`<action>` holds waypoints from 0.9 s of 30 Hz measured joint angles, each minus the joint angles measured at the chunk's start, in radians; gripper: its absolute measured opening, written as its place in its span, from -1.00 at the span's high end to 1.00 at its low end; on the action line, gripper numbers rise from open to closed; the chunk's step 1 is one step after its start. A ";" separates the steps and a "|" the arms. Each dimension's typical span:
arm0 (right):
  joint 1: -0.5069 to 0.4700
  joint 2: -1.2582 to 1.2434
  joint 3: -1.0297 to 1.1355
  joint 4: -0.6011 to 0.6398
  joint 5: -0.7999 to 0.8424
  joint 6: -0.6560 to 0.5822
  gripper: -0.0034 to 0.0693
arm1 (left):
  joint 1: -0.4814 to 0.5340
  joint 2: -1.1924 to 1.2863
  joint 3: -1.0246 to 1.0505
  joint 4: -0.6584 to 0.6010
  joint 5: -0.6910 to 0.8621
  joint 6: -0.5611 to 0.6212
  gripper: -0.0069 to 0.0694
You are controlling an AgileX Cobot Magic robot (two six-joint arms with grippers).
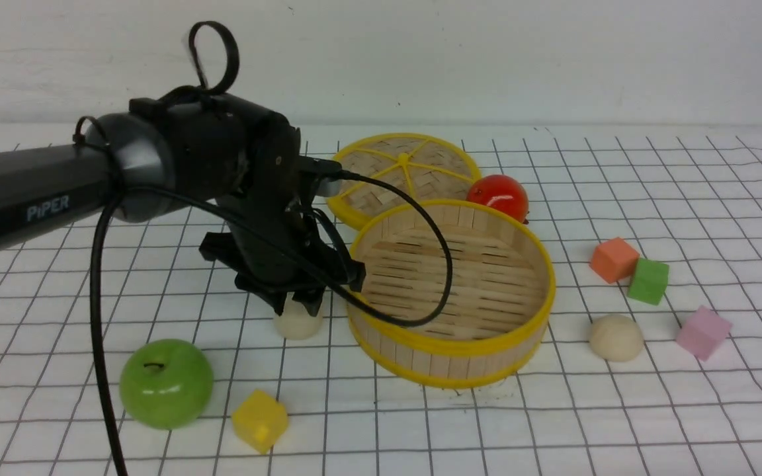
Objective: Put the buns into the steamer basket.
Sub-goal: Use the left arm to grab a steamed stuffed bun
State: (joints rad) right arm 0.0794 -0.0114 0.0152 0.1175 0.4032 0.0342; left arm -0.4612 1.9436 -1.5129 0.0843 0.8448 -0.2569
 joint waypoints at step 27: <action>0.000 0.000 0.000 0.000 0.000 0.000 0.24 | 0.032 0.079 -0.003 -0.028 -0.083 0.001 0.08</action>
State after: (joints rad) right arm 0.0794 -0.0114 0.0152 0.1175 0.4032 0.0342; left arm -0.4292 2.0226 -1.5161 0.0562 0.7619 -0.2560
